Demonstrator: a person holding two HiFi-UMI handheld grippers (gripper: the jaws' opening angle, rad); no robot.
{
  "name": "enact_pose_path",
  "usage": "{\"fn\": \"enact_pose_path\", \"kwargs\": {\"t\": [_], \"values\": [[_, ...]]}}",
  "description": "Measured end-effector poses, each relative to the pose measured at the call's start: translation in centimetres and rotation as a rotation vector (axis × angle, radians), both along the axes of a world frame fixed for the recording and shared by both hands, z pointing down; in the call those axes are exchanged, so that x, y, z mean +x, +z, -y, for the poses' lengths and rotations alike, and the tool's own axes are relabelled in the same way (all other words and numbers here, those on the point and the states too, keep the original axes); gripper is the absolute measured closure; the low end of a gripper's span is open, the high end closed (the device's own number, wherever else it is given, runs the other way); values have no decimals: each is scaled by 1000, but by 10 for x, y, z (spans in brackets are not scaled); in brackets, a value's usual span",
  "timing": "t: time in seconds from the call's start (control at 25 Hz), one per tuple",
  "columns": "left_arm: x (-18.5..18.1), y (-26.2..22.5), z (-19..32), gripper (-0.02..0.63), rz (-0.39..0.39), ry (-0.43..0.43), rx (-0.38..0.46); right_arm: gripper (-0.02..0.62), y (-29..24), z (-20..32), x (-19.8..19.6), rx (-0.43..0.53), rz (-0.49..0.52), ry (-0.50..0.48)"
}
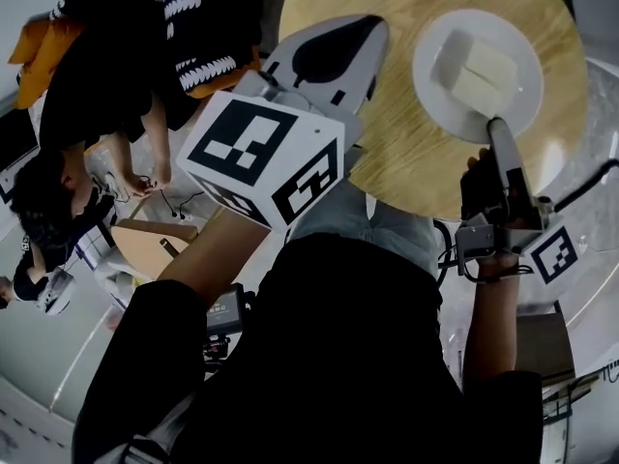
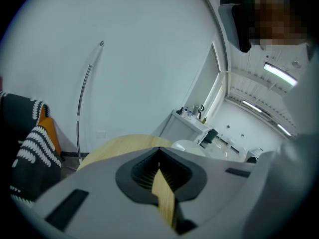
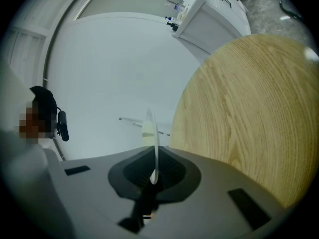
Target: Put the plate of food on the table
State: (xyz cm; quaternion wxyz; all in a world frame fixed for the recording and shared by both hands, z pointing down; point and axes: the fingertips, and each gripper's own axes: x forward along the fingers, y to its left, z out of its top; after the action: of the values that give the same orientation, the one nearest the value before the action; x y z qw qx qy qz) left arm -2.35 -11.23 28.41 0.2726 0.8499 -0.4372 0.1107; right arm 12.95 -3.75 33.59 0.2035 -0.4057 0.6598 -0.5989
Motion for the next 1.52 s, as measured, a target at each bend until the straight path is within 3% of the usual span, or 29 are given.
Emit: {"fn": "enact_pose_path", "kwargs": {"t": [0.84,1.52], "values": [[-2,18,2,600,43,-15,-63,578,11,-1,-4,-67,17,-26],[-2,29,0,600,63,-47,-100,578,28,-7,-3,-188,18,-43]]}}
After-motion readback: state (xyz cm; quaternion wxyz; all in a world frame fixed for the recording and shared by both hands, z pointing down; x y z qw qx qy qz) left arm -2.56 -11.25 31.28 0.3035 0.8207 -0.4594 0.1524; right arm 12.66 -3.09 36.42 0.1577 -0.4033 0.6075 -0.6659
